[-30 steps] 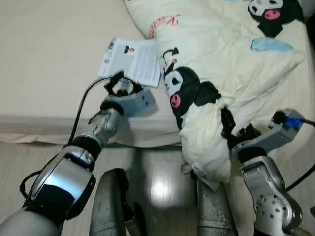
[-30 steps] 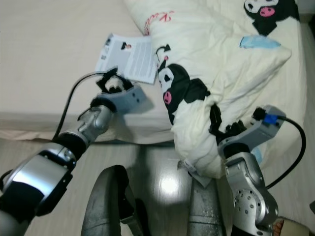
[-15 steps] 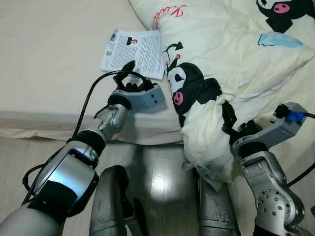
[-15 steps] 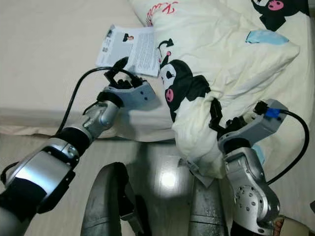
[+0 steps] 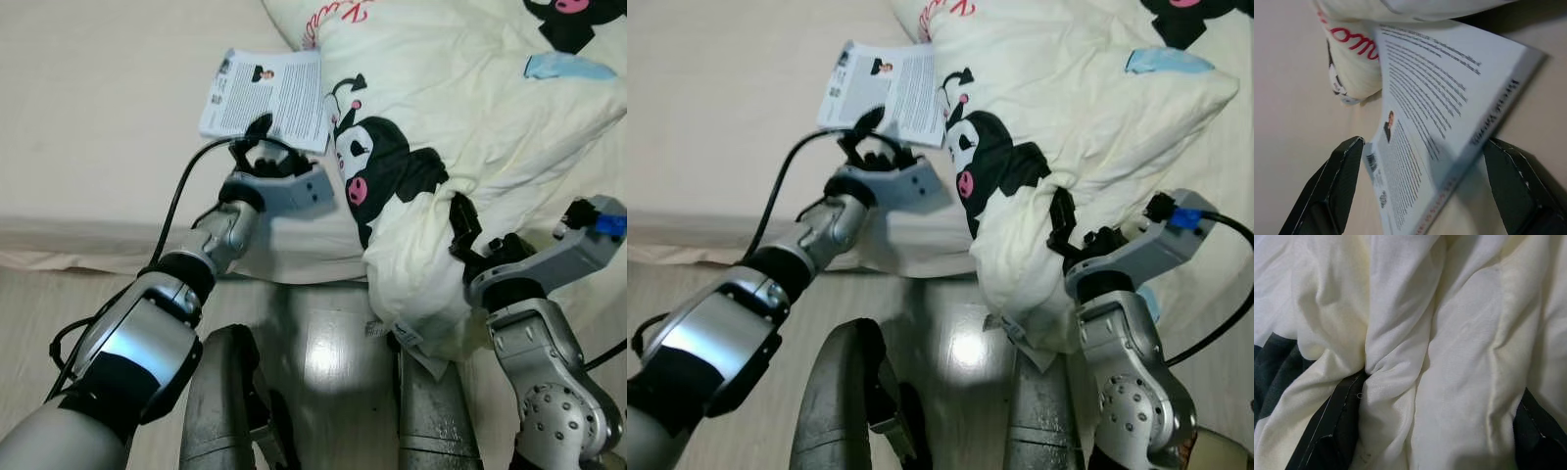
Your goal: Clean up the room
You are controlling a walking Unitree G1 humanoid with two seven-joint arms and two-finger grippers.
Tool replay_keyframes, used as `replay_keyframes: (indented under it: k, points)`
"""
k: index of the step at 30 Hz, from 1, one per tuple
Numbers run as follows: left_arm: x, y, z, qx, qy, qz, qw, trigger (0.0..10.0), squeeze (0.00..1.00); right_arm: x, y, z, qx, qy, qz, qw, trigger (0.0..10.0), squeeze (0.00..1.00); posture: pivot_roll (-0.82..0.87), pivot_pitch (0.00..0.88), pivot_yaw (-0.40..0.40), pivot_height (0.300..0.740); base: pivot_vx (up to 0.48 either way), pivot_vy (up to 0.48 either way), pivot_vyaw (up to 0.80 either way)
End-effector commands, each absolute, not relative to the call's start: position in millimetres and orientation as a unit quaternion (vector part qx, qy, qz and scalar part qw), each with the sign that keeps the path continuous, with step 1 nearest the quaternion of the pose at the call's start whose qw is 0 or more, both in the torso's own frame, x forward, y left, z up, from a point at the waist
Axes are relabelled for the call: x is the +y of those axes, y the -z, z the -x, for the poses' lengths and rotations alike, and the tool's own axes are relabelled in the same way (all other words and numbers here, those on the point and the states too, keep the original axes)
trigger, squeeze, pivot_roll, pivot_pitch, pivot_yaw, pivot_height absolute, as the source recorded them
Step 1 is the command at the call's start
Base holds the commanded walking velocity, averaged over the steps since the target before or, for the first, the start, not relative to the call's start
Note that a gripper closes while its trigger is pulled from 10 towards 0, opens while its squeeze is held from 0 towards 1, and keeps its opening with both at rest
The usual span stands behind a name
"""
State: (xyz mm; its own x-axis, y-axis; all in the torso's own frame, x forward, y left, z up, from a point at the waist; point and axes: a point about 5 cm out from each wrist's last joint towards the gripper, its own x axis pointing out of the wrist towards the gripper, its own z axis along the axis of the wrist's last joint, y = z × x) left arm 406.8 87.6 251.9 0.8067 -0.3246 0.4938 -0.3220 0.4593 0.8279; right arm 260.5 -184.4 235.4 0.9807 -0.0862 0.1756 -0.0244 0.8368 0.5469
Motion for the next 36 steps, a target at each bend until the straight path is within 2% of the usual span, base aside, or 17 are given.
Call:
replay_keyframes:
  k: [1,7,8,9,21,27,35,36]
  points:
    - [93.9,-251.1,-408.7,-0.296,-0.021,-0.510,0.807,10.0,0.00,-178.9,-235.0,-255.3,-0.091,0.007,-0.295,0.951,10.0,0.00,-0.15,0.730,0.205,0.500,0.000,0.000,0.00]
    - [97.3,-254.0,-410.6,-0.288,-0.033,-0.517,0.805,10.0,0.00,-173.1,-236.2,-254.7,-0.089,0.002,-0.301,0.950,10.0,0.00,-0.16,0.730,0.202,0.500,0.000,0.000,0.00]
    - [99.1,-251.7,-411.3,-0.279,-0.031,-0.525,0.804,9.8,0.00,-172.3,-237.6,-254.3,-0.088,0.002,-0.301,0.949,10.0,0.00,-0.17,0.738,0.203,0.500,0.000,0.000,0.00]
    - [100.7,-248.2,-411.6,-0.270,-0.026,-0.533,0.801,0.0,0.00,-172.8,-239.4,-253.9,-0.090,0.002,-0.301,0.949,10.0,0.00,-0.17,0.738,0.203,0.500,0.000,0.000,0.00]
    - [108.7,-238.7,-411.3,-0.255,-0.018,-0.553,0.793,0.0,0.00,-180.5,-251.0,-252.1,-0.108,0.012,-0.293,0.950,10.0,0.00,-0.18,0.725,0.207,0.500,0.000,0.000,0.00]
    - [118.8,-237.1,-411.9,-0.242,-0.026,-0.547,0.801,0.0,0.00,-181.9,-253.6,-253.4,-0.112,0.013,-0.294,0.949,10.0,0.00,-0.17,0.711,0.213,0.500,0.000,0.000,0.00]
    - [137.4,-235.8,-411.4,-0.232,-0.041,-0.541,0.807,0.0,0.00,-187.2,-231.0,-258.0,-0.057,0.046,-0.297,0.952,10.0,0.00,-0.16,0.677,0.217,0.500,0.000,0.000,0.00]
    - [148.2,-239.9,-411.8,-0.228,-0.059,-0.526,0.818,0.0,0.00,-186.6,-221.7,-259.4,-0.039,0.047,-0.303,0.951,10.0,0.00,-0.15,0.656,0.221,0.500,0.000,0.000,0.00]
